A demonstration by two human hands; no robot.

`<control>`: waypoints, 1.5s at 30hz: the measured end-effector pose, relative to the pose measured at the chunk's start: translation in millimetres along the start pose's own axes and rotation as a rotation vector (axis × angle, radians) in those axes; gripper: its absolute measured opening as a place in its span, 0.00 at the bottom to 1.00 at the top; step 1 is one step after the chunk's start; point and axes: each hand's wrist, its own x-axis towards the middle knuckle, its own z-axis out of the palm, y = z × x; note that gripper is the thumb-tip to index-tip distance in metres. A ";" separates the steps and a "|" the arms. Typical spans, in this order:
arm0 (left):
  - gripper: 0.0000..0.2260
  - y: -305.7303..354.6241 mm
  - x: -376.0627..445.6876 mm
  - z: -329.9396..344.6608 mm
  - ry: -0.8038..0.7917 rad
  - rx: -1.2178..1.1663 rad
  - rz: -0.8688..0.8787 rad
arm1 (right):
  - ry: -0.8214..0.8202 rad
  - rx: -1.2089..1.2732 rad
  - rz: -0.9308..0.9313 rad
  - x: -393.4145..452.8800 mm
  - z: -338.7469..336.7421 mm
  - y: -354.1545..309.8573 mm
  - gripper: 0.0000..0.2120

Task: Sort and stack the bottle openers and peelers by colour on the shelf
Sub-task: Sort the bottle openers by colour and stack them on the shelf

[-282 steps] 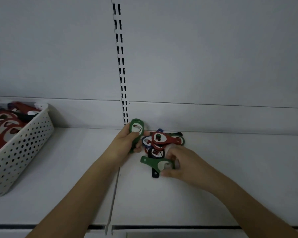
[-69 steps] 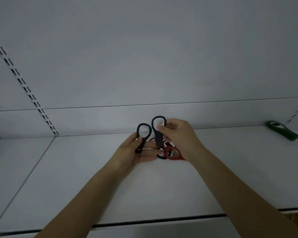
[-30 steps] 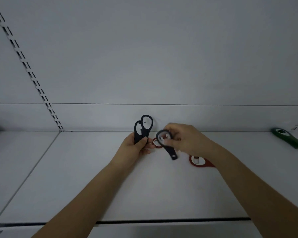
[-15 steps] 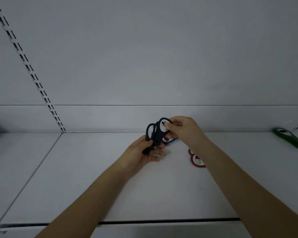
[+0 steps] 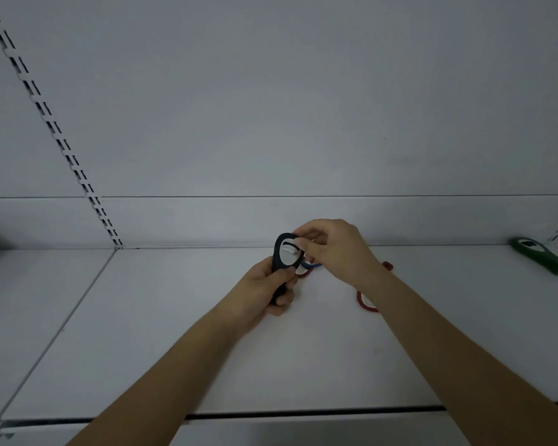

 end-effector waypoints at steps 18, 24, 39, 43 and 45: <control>0.18 -12.5 -0.9 1.0 0.149 0.782 0.285 | 0.127 0.213 0.030 -31.3 28.1 -7.4 0.19; 0.15 -5.9 15.2 21.6 -0.034 0.798 0.187 | 0.169 0.221 -0.049 -50.5 -3.2 2.9 0.20; 0.19 -24.3 76.0 61.6 0.108 0.916 0.518 | 0.638 -0.256 0.159 -119.2 -175.4 129.2 0.21; 0.18 -30.3 73.8 54.3 0.106 0.910 0.552 | 0.625 -0.362 0.106 -111.4 -164.2 139.7 0.20; 0.18 -30.9 71.4 53.9 0.121 0.890 0.559 | 0.589 -0.367 0.115 -107.4 -159.0 141.0 0.20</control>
